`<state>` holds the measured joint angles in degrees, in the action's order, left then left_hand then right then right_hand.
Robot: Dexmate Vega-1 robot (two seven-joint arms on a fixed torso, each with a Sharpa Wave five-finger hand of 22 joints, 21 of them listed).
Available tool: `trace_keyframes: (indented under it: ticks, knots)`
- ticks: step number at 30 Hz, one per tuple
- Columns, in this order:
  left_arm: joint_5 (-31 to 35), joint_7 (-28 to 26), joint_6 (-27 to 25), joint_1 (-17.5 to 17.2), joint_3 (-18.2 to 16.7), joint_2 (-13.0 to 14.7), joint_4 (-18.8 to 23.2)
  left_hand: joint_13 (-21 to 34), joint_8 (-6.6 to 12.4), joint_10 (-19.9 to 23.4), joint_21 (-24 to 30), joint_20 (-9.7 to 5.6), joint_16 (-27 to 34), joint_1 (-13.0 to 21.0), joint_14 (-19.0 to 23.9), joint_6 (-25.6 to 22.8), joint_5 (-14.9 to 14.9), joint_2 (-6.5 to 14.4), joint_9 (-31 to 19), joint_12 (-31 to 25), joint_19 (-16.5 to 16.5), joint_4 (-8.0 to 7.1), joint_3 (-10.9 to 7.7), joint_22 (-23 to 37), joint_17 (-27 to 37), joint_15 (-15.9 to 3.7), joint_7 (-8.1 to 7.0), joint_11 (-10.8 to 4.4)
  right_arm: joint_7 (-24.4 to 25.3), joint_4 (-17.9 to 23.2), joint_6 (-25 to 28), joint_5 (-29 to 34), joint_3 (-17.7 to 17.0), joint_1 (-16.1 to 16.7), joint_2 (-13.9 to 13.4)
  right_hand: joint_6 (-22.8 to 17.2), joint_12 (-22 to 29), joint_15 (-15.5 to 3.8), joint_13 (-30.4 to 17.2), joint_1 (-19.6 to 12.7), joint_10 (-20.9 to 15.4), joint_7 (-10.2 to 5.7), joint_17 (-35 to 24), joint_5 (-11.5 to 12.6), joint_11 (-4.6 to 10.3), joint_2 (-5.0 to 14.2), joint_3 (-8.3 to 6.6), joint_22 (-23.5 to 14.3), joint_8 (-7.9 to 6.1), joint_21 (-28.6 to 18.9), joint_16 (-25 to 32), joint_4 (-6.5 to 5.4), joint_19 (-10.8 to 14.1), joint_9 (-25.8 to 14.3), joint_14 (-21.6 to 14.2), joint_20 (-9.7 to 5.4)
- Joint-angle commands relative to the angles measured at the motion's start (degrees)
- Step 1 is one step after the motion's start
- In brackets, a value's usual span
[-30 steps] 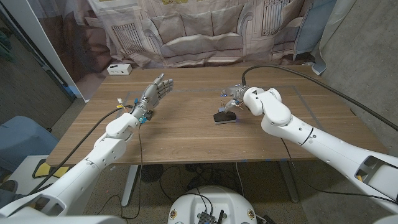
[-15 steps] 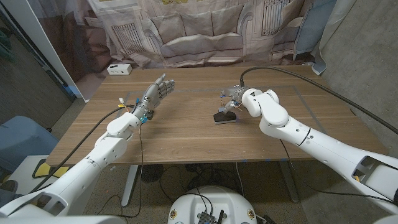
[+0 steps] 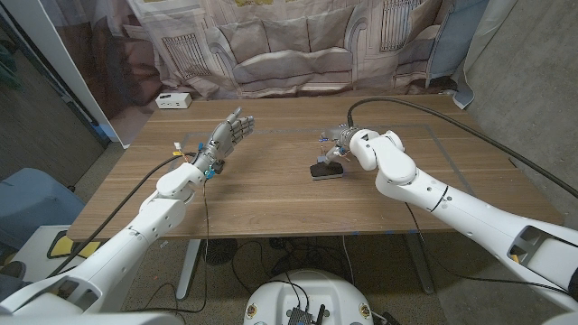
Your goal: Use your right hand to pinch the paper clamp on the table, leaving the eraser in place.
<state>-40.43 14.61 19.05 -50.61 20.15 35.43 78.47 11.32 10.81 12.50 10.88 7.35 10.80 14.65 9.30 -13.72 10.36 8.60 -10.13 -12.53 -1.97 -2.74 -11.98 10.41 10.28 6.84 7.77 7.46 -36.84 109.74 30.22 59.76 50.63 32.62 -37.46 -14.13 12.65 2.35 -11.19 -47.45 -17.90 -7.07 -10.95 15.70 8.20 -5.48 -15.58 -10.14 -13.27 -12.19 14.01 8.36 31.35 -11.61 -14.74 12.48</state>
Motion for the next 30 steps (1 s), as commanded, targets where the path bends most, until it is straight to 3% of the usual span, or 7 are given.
trace_keyframes:
  ticks: [1, 25, 30]
  knots:
    - [-0.09, 0.44, 0.23, 0.56, 0.11, -0.28, -0.91, 0.17, 0.01, 0.33, 0.51, 0.08, 0.07, 0.44, 0.29, -0.39, -0.16, 0.04, -0.18, 0.13, 0.25, 0.04, -0.57, 0.02, 0.07, -0.31, 0.20, 0.04, 0.34, -1.03, -0.05, -0.65, 0.25, -0.25, 0.36, -0.92, -0.14, -0.21, -0.02, -0.35, -0.77, -0.24, -0.19, 0.35, 0.34, 0.29, 0.26, 0.01, -0.27, 0.01, 0.30, -0.34, 0.57, -0.07, -0.87, 0.04]
    - [-0.09, -0.06, 0.08, 0.23, 0.07, -0.36, -0.63, 0.17, 0.01, 0.34, 0.52, 0.16, 0.09, 0.42, 0.37, -0.44, -0.17, -0.03, -0.18, 0.16, 0.36, 0.05, -1.02, 0.02, 0.08, -0.22, 0.16, 0.13, 1.35, -2.58, -1.34, -2.29, 0.84, -1.17, 0.07, -4.24, 0.36, -1.89, -0.04, -1.68, -4.11, -1.57, -0.24, 1.18, 1.28, 1.29, 0.47, -0.01, -1.02, -0.10, 0.88, -0.39, 2.65, -0.13, -3.49, -0.04]
    - [-0.01, -0.21, -0.20, 0.06, 0.09, -0.12, -0.29, 0.17, 0.01, 0.35, 0.52, 0.15, 0.09, 0.42, 0.36, -0.43, -0.18, -0.04, -0.18, 0.16, 0.37, 0.06, -1.09, 0.02, 0.08, -0.27, 0.20, 0.05, 1.87, -2.45, -1.35, -2.36, 0.85, -1.01, -0.16, -4.74, 0.31, -2.11, -0.03, -1.81, -4.61, -2.04, -0.25, 1.27, 2.34, 1.36, 0.69, -0.01, -1.05, -0.15, 0.92, -0.46, 3.28, -0.13, -3.90, -0.05]
